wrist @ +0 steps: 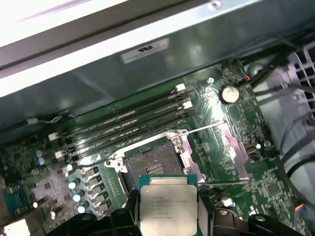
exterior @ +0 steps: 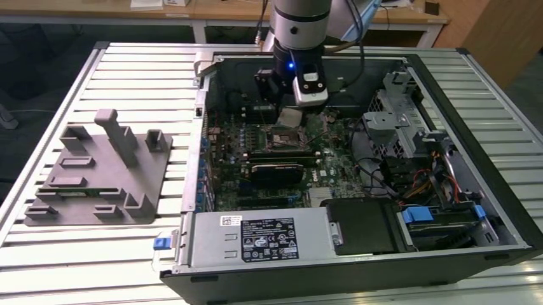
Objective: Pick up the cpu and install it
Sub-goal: 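Place the cpu into insertion slot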
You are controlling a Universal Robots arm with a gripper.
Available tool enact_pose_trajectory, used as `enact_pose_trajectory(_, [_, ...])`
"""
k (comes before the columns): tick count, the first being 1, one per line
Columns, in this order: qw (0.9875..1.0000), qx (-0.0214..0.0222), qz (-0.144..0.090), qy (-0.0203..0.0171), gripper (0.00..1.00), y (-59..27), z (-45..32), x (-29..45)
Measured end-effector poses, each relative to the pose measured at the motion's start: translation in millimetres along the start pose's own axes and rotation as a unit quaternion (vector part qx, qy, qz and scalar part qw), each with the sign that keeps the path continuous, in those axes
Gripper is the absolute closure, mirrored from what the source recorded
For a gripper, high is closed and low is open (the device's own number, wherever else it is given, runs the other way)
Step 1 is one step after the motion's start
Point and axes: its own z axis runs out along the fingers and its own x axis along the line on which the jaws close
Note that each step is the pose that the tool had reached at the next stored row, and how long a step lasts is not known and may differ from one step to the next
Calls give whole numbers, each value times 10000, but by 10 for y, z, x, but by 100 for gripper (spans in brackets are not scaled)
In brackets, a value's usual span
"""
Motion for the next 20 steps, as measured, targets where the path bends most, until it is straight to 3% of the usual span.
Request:
enact_pose_trajectory(5, [9990,11,440,-19,45,0,3,0])
enact_pose_trajectory(10, [9960,22,891,-39,45,0,6,0])
enact_pose_trajectory(14, [9922,31,1248,-55,45,0,9,0])
enact_pose_trajectory(20, [9839,44,1788,-78,45,0,14,0])
